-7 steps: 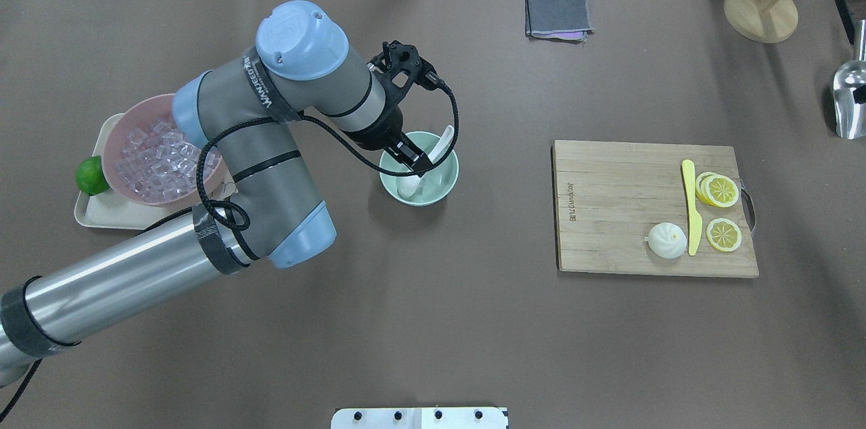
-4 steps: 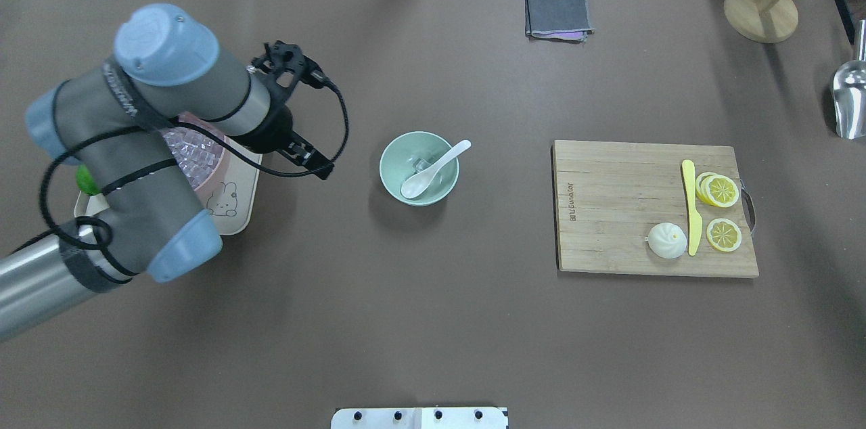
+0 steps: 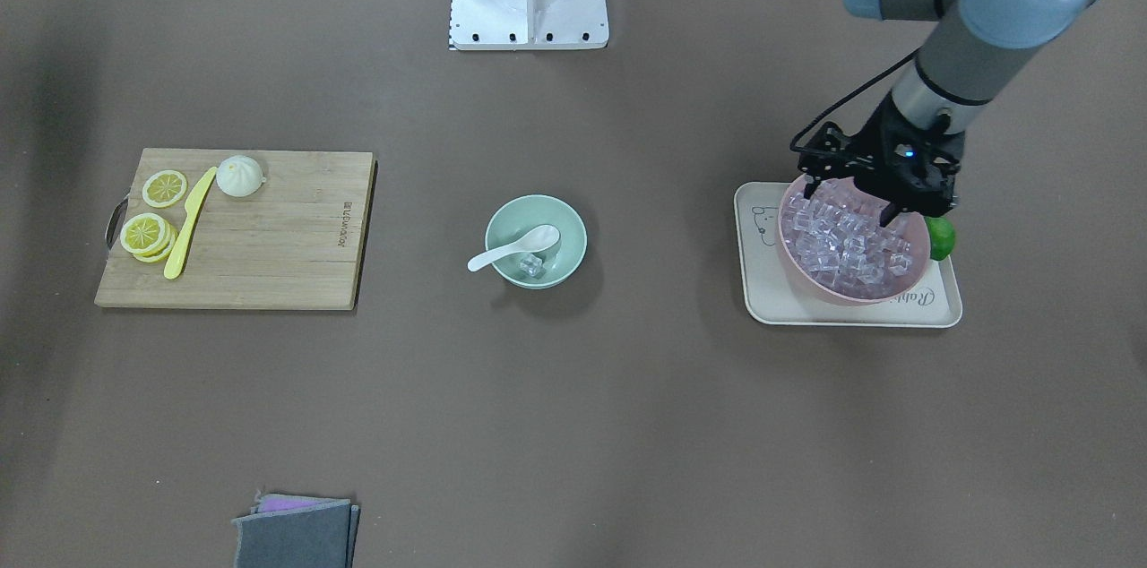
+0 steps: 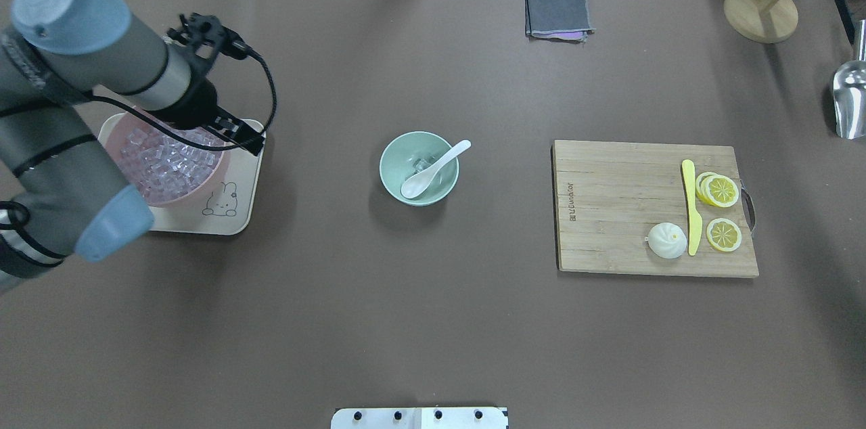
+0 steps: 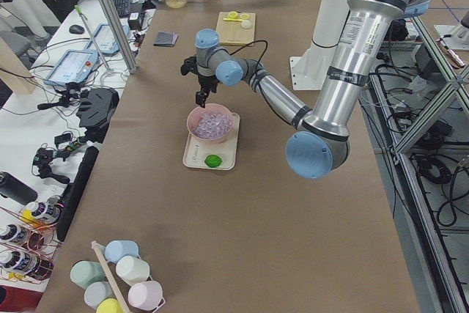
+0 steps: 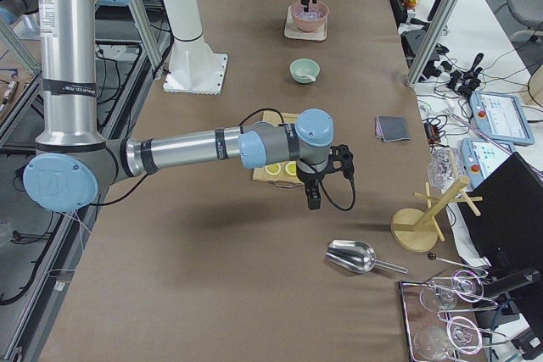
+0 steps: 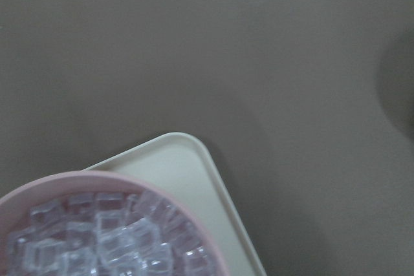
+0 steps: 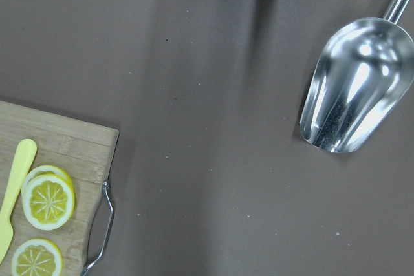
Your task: Put spoon and ice into bowl
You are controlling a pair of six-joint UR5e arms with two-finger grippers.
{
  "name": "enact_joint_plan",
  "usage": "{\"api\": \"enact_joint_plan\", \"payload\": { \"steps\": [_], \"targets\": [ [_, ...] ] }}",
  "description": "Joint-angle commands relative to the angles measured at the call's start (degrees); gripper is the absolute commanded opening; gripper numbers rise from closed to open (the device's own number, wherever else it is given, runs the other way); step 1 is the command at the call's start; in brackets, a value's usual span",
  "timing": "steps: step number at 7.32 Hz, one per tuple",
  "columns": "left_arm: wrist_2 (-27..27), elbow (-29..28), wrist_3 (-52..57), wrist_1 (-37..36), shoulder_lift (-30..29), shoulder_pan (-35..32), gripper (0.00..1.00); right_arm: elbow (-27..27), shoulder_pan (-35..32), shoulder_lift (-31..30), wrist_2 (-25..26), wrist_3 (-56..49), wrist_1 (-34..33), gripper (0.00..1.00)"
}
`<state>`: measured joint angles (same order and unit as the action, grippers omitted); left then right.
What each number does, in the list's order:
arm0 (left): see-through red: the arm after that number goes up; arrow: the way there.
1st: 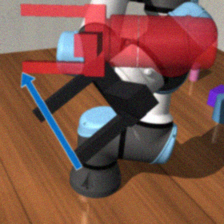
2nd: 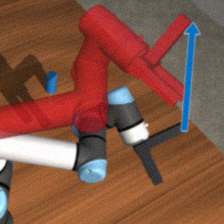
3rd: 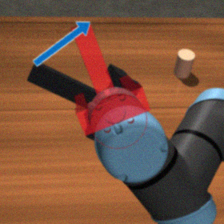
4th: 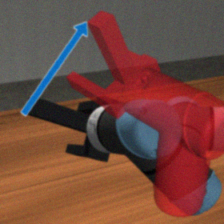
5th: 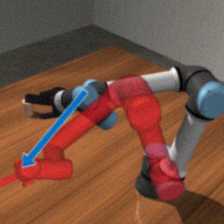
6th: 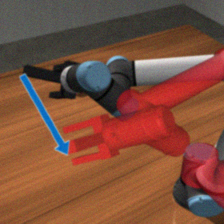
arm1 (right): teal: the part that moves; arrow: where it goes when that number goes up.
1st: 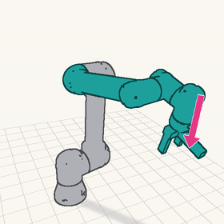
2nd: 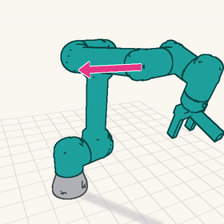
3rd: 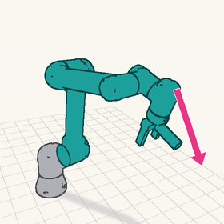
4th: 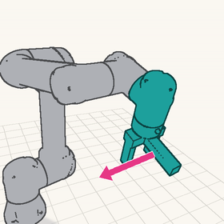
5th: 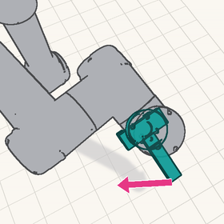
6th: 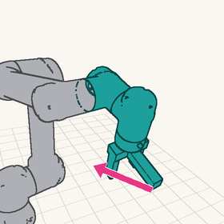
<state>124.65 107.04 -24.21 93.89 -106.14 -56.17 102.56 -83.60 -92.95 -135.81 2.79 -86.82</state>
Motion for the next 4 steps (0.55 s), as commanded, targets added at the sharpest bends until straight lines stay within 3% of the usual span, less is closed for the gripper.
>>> {"api": "enact_joint_plan", "payload": {
  "steps": [1, 4],
  "targets": [
    [3.5, -0.1, 6.5, -0.2, 7.8, -7.3, 0.98, -0.1, -1.0, -0.3, 0.4, -2.0, 0.0, 1.00],
    [7.2, -0.3, 23.5, -0.3, 17.4, -20.1, 0.98, -1.8, -0.7, 0.8, 1.4, -3.6, 0.1, 1.00]
  ]
}}
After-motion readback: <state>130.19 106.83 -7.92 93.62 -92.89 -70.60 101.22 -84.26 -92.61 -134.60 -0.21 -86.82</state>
